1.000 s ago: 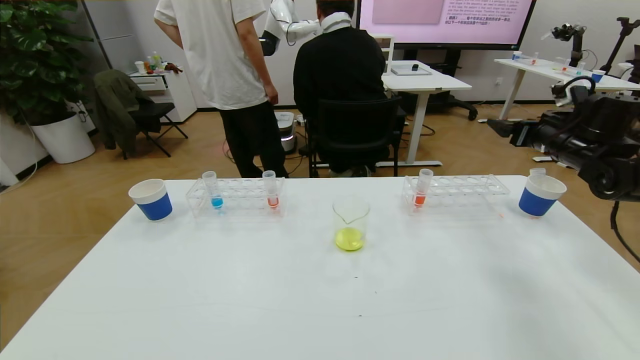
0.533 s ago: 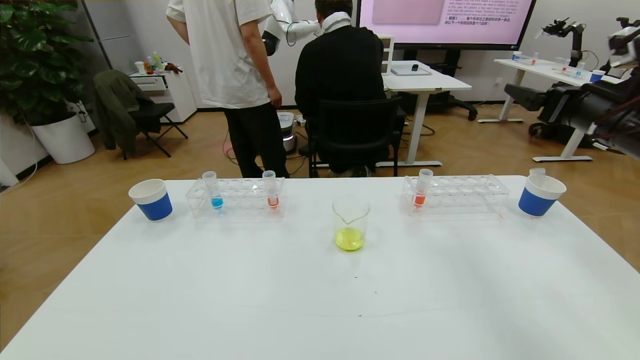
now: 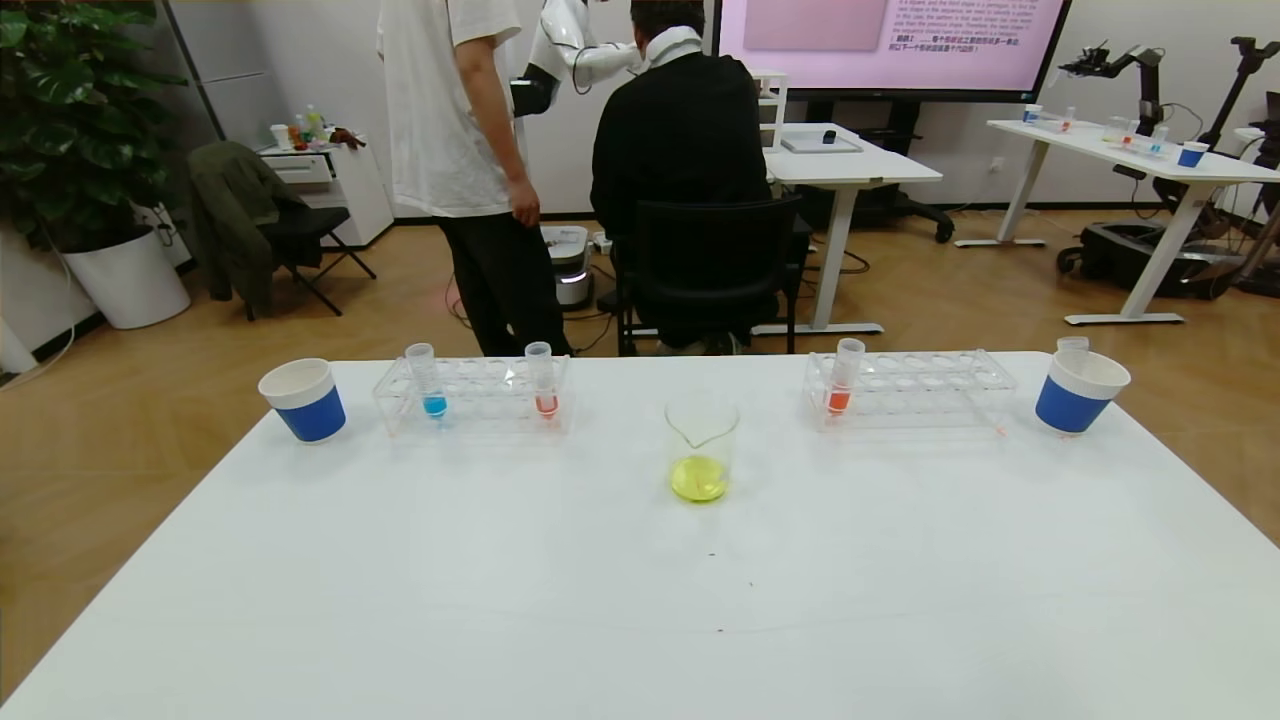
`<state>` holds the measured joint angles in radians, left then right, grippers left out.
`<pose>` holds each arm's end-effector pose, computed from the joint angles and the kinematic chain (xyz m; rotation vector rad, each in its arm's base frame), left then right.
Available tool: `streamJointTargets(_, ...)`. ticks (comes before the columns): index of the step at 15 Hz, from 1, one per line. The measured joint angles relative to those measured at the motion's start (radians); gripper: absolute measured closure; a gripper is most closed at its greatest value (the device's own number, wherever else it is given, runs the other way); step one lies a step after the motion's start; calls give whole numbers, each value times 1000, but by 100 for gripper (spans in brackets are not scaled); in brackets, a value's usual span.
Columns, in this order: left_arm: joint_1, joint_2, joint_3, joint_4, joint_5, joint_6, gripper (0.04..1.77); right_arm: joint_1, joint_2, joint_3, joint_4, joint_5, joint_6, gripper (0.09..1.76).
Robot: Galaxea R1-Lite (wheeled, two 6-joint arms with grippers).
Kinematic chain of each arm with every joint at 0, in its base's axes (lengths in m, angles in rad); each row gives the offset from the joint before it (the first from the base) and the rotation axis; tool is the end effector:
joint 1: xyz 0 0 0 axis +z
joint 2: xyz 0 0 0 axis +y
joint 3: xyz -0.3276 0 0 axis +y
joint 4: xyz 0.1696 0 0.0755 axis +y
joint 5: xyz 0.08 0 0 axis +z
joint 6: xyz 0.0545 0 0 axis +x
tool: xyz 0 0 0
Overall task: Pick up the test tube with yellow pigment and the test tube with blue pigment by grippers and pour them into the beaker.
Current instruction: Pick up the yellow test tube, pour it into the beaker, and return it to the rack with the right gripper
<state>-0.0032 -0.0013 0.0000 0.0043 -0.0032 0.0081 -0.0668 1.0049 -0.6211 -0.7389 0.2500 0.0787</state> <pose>-0.0236 -0.0001 0.0749 0.0081 0.0030 -0.0064 0.1350 0.0045 0.3292 0.0216 -0.3437 0.1949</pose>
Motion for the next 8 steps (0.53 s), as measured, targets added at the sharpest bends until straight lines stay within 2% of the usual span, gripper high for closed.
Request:
streamJointTargets(3,0,0,0,0,0,0,6,-2,-275,154,27,27,-5,11)
streamJointTargets(5,0,0,0,0,0,0,6,0,-442,209,134,44,-7,11)
streamJointTargets(8,0,0,0,0,0,0,6,32,-659,233,335,52,-46,11)
